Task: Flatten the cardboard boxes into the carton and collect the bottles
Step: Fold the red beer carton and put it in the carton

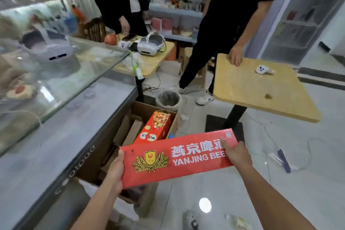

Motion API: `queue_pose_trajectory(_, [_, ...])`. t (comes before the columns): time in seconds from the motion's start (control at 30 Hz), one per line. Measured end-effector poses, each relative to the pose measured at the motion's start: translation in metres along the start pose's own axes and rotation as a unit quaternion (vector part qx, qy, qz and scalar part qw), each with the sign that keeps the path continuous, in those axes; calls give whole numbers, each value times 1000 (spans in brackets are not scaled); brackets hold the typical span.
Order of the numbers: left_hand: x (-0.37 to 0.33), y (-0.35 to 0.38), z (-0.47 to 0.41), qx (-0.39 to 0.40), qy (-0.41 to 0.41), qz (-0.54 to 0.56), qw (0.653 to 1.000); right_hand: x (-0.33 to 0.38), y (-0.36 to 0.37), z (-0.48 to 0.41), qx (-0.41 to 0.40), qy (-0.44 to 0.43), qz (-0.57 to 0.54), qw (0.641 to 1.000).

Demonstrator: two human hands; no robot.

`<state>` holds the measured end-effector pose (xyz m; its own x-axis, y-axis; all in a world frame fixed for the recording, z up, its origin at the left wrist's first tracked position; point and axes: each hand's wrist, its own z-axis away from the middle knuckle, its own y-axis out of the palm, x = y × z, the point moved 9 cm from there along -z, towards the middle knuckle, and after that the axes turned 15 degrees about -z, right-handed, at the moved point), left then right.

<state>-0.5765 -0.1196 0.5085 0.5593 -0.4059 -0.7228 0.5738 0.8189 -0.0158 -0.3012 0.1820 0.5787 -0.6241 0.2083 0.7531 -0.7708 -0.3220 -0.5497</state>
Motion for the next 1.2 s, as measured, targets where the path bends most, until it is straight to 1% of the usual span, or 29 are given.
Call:
queue_pose_trajectory(0.07, [-25,5,-14,-53,-8,36,998,47,17,-53,34,-24,27,999])
queue_pose_trajectory(0.17, [-55,0,-29,-124,-21,81,989,116,47,-97,82,-64,51,993])
queue_pose_trajectory(0.27, [-61,-19,-37,-174,-40,125,976,163,89,-117,137,-98,81,982])
queue_pose_trajectory(0.37, [-57,-39,-43,-212,-41,169,962,194,138,-128,188,-129,68,971])
queue_pose_trajectory(0.5, [-56,-51,-48,-252,-50,217,942,211,213,-172,243,-156,99,952])
queue_pose_trajectory(0.6, [-56,-61,-71,-270,-59,233,932,249,243,-162,262,-185,124,939])
queue_pose_trajectory(0.7, [-64,-79,-90,-298,-67,251,919,275,272,-163,272,-178,127,937])
queue_pose_trajectory(0.8, [-75,-89,-95,-309,-73,252,914,292,304,-164,305,-185,142,923])
queue_pose_trajectory(0.93, [-78,-99,-102,-336,-73,269,900,306,353,-173,360,-184,152,902])
queue_pose_trajectory(1.0, [-79,-102,-101,-364,-69,280,885,308,381,-184,383,-194,160,889])
queue_pose_trajectory(1.07, [-73,-101,-102,-397,-87,279,870,305,410,-196,397,-201,183,877])
queue_pose_trajectory(1.2, [-48,-77,-98,-439,-147,277,842,306,427,-188,433,-202,216,851])
